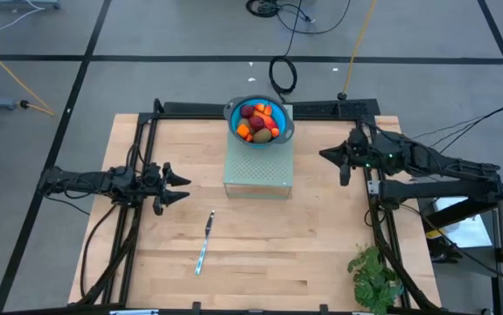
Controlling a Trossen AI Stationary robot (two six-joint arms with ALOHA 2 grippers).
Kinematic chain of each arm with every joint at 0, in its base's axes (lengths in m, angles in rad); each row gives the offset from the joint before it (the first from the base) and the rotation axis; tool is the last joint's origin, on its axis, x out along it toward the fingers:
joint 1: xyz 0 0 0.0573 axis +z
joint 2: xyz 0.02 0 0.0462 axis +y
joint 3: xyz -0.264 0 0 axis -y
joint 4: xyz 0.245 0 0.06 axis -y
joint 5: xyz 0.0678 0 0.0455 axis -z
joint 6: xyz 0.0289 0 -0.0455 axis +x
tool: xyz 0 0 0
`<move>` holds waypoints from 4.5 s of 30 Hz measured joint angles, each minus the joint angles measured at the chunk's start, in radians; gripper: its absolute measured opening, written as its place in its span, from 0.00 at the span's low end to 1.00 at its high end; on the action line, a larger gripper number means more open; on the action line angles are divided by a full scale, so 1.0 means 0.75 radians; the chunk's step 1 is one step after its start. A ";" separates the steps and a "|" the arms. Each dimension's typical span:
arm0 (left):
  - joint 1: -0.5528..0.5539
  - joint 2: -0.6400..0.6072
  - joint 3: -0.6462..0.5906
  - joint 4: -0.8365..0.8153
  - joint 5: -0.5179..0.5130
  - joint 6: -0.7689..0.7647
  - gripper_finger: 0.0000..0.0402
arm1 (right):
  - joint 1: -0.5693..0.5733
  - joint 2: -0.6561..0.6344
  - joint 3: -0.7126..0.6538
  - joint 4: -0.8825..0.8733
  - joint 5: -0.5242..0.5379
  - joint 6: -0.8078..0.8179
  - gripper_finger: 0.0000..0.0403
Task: Pick & Place Fruit
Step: Put the table knife on the shelf
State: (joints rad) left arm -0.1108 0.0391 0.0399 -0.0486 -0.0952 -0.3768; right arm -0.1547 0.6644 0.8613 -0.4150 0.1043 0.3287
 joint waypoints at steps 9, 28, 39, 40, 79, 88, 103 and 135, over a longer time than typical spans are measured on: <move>0.000 0.000 0.000 0.000 -0.001 -0.028 0.58 | 0.000 -0.312 -0.227 0.017 -0.006 0.001 0.00; 0.000 0.000 -0.005 0.042 -0.004 -0.073 0.58 | -0.001 -0.740 -0.446 0.020 -0.076 -0.060 0.00; 0.000 -0.001 -0.006 0.097 -0.005 -0.073 0.58 | -0.001 -0.881 -0.604 0.092 -0.073 -0.081 0.00; 0.000 -0.001 -0.005 0.098 -0.005 -0.073 0.58 | -0.001 -0.880 -0.613 0.088 -0.073 -0.081 0.00; 0.000 -0.001 -0.001 0.317 0.002 -0.147 0.58 | -0.001 -0.881 -0.871 0.252 -0.100 -0.360 0.00; -0.029 0.073 0.002 0.303 0.011 -0.346 0.58 | -0.001 -0.881 -0.871 0.252 -0.096 -0.387 0.00; -0.057 0.649 0.413 -0.186 -0.039 -0.593 0.58 | -0.001 -0.881 -0.871 0.253 -0.095 -0.530 0.00; -0.265 1.649 1.217 -0.854 -0.036 -1.365 0.58 | -0.001 -0.881 -0.871 0.248 -0.098 -0.634 0.00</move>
State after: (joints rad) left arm -0.3099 1.2759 0.9527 -0.6891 -0.1221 -1.4009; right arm -0.1555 0.0040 0.2081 -0.2291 0.0306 -0.1468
